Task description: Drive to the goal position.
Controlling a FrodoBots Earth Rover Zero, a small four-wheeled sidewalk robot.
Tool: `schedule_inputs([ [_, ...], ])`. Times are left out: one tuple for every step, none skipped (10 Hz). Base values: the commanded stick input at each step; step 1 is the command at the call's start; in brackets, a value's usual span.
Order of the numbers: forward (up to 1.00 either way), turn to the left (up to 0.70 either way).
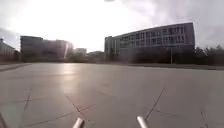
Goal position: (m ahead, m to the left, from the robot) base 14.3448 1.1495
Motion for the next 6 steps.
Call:
schedule_inputs([
  [1.0,0.27],
  [1.0,0.27],
  [1.0,0.27],
  [1.0,0.27],
  [1.0,0.27],
  [1.0,0.27],
])
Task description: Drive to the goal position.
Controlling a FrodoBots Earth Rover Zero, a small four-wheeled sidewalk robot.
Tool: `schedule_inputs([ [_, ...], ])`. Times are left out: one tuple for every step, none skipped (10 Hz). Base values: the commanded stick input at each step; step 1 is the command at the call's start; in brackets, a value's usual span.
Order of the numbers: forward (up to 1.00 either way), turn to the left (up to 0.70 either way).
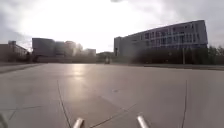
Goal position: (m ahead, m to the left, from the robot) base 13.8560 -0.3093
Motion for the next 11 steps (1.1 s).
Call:
schedule_inputs([
  [1.0,0.27],
  [1.0,0.18],
  [1.0,0.0],
  [1.0,0.0],
  [1.0,0.0],
  [1.0,0.0],
  [1.0,0.0],
  [1.0,0.0],
  [1.0,0.0],
  [1.0,0.0],
  [1.0,0.0],
])
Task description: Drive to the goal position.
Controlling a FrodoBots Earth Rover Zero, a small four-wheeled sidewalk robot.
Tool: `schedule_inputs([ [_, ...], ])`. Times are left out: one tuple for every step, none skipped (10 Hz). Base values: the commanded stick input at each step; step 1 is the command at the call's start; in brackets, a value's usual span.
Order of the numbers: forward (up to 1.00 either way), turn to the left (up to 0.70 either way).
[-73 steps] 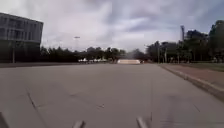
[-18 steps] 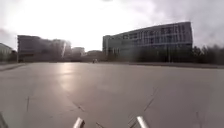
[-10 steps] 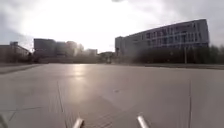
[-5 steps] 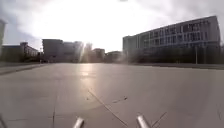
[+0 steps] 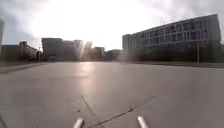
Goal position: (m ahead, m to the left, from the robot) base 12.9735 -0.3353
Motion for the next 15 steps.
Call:
schedule_inputs([
  [1.0,0.0],
  [1.0,0.0],
  [1.0,0.0],
  [1.0,0.0],
  [1.0,0.0],
  [1.0,0.0],
  [1.0,0.0],
  [1.0,0.0],
  [1.0,0.0],
  [1.0,0.0],
  [1.0,0.0],
  [1.0,0.0],
  [1.0,0.0],
  [1.0,0.0],
  [1.0,0.0],
])
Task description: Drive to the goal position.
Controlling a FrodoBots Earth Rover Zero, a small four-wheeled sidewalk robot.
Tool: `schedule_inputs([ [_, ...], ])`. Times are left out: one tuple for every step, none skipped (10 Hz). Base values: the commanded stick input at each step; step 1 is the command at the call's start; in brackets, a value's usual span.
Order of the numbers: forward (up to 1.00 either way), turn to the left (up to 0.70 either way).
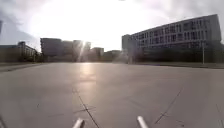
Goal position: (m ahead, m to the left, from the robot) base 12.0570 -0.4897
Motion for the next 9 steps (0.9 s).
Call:
schedule_inputs([
  [1.0,0.11],
  [1.0,0.27],
  [1.0,0.27],
  [1.0,0.27],
  [1.0,0.27],
  [1.0,0.27],
  [1.0,0.16],
  [1.0,0.0],
  [1.0,0.0],
])
